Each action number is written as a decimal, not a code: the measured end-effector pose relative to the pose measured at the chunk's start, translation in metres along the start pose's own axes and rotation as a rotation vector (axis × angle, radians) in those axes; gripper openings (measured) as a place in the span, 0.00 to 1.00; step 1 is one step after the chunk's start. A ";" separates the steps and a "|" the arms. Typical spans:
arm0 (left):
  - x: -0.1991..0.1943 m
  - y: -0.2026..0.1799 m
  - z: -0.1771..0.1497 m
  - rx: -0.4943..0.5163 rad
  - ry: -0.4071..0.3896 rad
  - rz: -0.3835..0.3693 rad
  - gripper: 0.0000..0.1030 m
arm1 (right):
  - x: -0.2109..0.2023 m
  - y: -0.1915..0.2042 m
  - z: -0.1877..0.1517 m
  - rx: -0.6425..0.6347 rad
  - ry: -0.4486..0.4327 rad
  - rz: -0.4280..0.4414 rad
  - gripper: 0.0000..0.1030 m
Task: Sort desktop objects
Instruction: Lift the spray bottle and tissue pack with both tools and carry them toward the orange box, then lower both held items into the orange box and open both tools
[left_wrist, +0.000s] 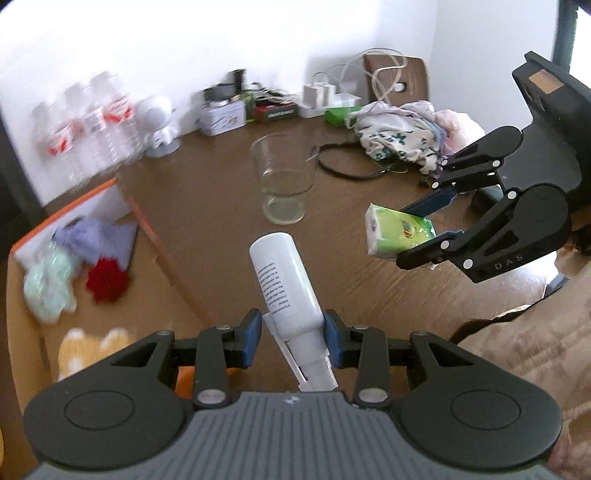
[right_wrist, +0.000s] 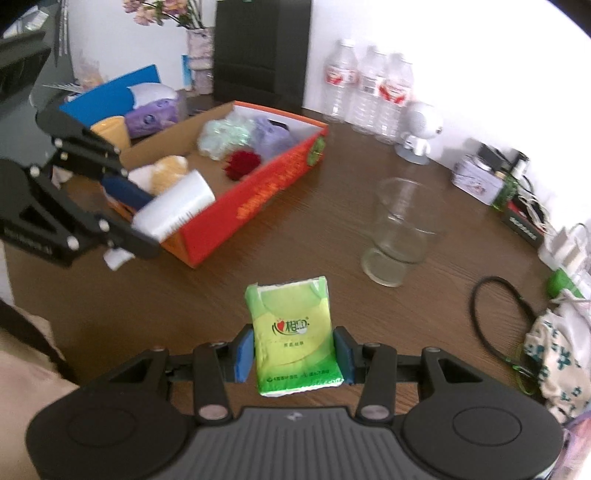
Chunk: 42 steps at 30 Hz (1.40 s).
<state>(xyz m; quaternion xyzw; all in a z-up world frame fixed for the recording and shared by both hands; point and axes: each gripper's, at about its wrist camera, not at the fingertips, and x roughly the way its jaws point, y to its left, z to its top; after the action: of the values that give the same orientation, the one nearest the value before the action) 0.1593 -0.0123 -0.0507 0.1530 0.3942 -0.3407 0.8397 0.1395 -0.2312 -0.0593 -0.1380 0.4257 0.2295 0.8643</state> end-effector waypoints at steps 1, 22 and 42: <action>-0.003 0.001 -0.005 -0.019 0.006 0.009 0.36 | 0.000 0.005 0.002 0.000 -0.003 0.011 0.43; -0.082 0.051 -0.079 -0.338 0.015 0.224 0.36 | 0.010 0.106 0.058 -0.097 -0.080 0.190 0.43; -0.101 0.134 -0.080 -0.298 -0.026 0.248 0.36 | 0.039 0.135 0.110 0.027 -0.149 0.146 0.43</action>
<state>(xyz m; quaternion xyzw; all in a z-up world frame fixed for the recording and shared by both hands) 0.1611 0.1726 -0.0262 0.0702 0.4073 -0.1744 0.8938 0.1653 -0.0567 -0.0304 -0.0777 0.3722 0.2959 0.8763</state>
